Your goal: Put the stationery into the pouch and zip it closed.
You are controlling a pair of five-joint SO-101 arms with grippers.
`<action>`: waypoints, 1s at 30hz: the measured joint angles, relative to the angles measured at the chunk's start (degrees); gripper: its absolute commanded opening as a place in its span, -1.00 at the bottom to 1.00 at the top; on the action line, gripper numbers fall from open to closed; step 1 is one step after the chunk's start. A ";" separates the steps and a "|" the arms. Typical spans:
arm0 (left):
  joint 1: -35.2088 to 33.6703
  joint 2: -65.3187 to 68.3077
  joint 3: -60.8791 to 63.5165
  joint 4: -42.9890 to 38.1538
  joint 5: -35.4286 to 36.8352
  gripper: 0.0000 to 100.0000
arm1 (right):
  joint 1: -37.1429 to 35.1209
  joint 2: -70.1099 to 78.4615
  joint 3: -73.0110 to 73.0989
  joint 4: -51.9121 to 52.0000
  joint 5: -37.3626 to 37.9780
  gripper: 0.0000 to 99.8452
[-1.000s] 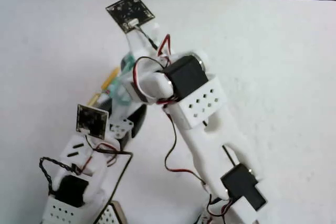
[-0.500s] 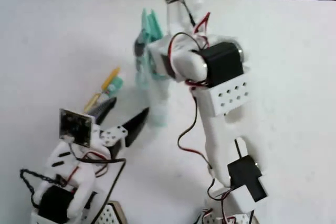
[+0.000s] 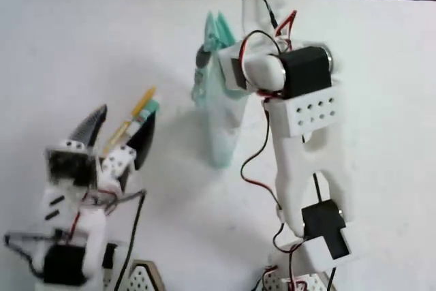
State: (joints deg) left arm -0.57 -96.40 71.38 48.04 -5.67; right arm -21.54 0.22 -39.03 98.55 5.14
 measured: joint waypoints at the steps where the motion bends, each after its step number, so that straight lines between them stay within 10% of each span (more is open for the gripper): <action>1: -0.18 3.69 -0.35 -0.79 -0.26 -0.42 | 0.18 0.00 0.35 0.00 0.00 -0.96; 17: -0.97 72.00 -48.00 16.88 -10.29 -0.68 | 1.58 0.00 0.97 0.00 0.00 -0.96; 30: -0.88 100.75 -51.43 10.02 -11.60 -0.52 | 1.58 0.00 0.97 0.00 0.00 -0.96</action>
State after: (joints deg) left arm -1.45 4.35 19.96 58.07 -17.27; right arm -19.96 0.22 -38.07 98.55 5.14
